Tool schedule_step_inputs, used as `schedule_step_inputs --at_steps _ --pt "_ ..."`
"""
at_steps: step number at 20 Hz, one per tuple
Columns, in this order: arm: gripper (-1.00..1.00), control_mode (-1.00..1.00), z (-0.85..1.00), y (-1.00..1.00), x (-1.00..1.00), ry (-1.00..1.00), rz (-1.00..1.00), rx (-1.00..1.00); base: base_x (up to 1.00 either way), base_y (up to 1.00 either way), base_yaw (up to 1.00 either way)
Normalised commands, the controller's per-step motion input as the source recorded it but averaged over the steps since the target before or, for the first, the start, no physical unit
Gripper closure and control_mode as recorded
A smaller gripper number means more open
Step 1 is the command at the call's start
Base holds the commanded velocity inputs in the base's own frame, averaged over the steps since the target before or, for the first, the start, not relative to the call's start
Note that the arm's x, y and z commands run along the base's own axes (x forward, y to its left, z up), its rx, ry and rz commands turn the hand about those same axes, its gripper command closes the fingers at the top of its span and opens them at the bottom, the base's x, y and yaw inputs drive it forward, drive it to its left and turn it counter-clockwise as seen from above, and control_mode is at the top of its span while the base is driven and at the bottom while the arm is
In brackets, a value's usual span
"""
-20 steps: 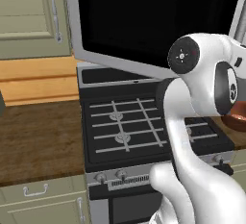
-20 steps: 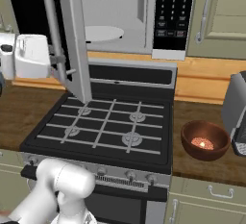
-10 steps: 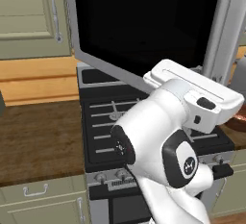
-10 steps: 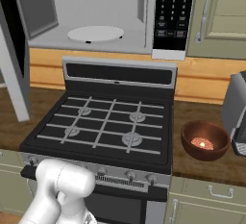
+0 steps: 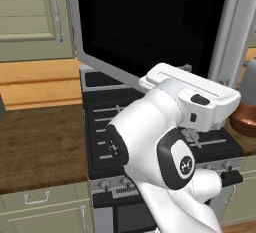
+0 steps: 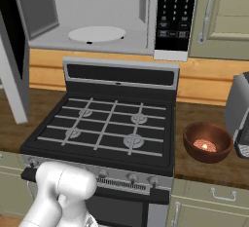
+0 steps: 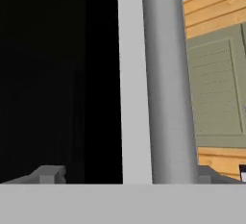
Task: Open the microwave, place the bowl with waffle inside the microwave, then close the microwave door and turn it on.
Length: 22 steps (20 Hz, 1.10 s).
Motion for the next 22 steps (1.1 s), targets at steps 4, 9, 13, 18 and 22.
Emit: schedule_step_inputs --at_steps 4,9,13,18,22 --pt "-1.00 -1.00 0.04 0.20 -0.27 0.01 -0.07 0.00 0.00 0.00 0.00" --pt "-1.00 -1.00 0.18 0.00 -0.52 0.07 -0.20 0.00 0.00 0.00 0.00" --pt "-1.00 -1.00 0.21 0.00 -0.43 0.03 -0.27 0.01 0.00 0.00 0.00" --pt "-1.00 -1.00 0.17 0.04 -0.42 0.04 -0.01 0.00 0.00 0.00 0.00" --pt "-1.00 -1.00 0.02 0.05 -0.48 0.01 0.15 -0.01 0.00 0.00 0.00"
